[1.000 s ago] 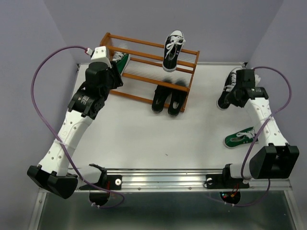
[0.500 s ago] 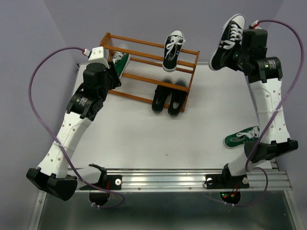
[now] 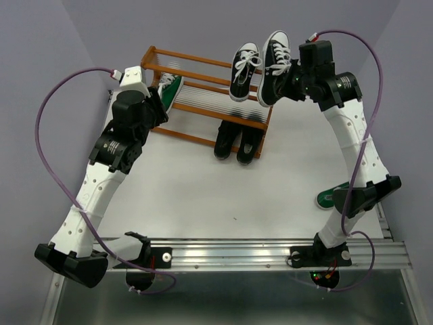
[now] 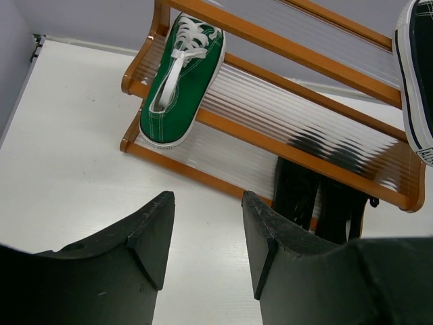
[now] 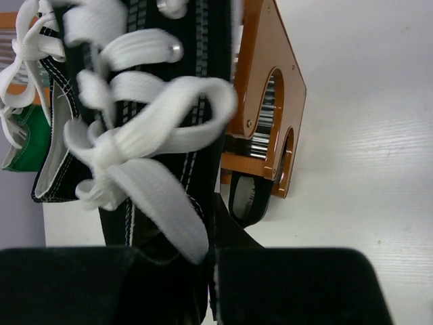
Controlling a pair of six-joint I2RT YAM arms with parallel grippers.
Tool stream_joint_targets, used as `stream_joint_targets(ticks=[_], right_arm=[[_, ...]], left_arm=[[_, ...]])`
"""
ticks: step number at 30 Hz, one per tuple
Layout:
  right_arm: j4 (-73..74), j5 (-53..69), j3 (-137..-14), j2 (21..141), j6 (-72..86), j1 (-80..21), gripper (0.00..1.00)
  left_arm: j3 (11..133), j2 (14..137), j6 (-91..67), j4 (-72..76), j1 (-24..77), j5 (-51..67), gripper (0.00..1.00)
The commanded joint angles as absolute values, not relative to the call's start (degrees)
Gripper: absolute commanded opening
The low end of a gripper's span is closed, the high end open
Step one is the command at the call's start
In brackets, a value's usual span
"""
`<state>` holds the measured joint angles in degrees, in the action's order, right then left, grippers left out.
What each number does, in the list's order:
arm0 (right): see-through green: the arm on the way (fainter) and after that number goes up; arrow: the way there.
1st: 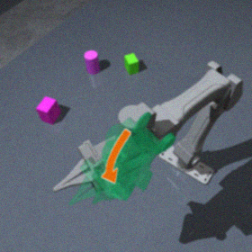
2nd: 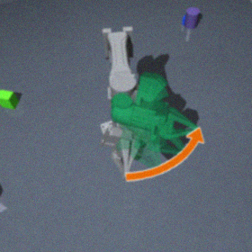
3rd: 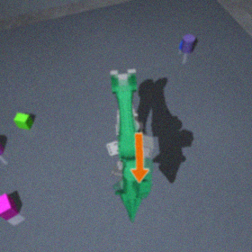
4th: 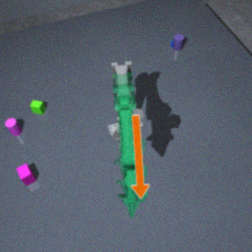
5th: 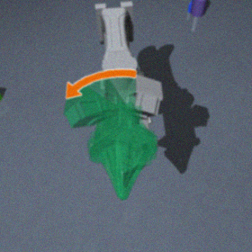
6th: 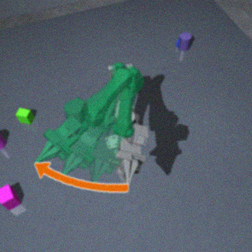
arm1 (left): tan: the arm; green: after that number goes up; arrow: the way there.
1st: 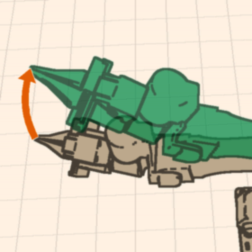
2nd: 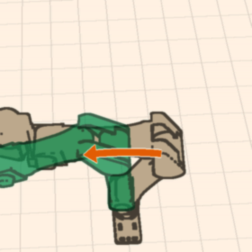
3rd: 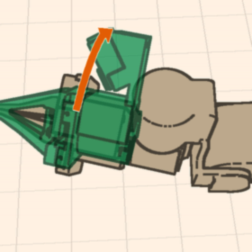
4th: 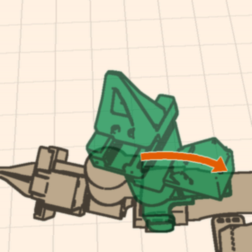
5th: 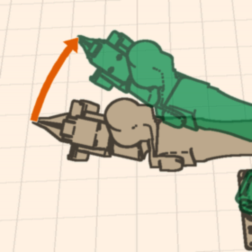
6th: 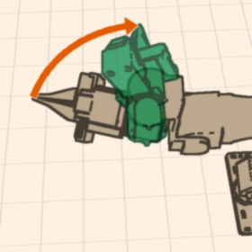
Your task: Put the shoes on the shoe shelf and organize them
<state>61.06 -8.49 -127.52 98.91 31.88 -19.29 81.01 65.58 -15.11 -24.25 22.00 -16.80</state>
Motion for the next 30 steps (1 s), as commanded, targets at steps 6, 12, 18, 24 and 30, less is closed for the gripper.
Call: stream_joint_targets(ticks=[6,12,18,24,30], right_arm=[[48.4,-13.1,-124.4,96.2,37.3,-21.8,0.01],[47.4,-14.2,-122.9,97.4,39.2,-21.8,0.01],[46.1,-14.7,-120.9,98.1,40.0,-21.8,0.01],[45.9,-15.7,-120.8,99.4,40.3,-22.3,0.01],[46.1,-15.7,-122.1,100.7,40.2,-22.9,0.01]], left_arm=[[79.8,63.8,-15.2,-22.2,21.6,-17.4,0.55],[79.5,63.7,-15.0,-22.1,21.5,-17.3,0.55],[78.8,63.0,-14.9,-22.1,21.3,-17.5,0.55],[78.7,62.8,-14.8,-22.1,20.9,-17.3,0.55],[78.7,62.6,-14.8,-22.1,20.7,-17.4,0.55]])
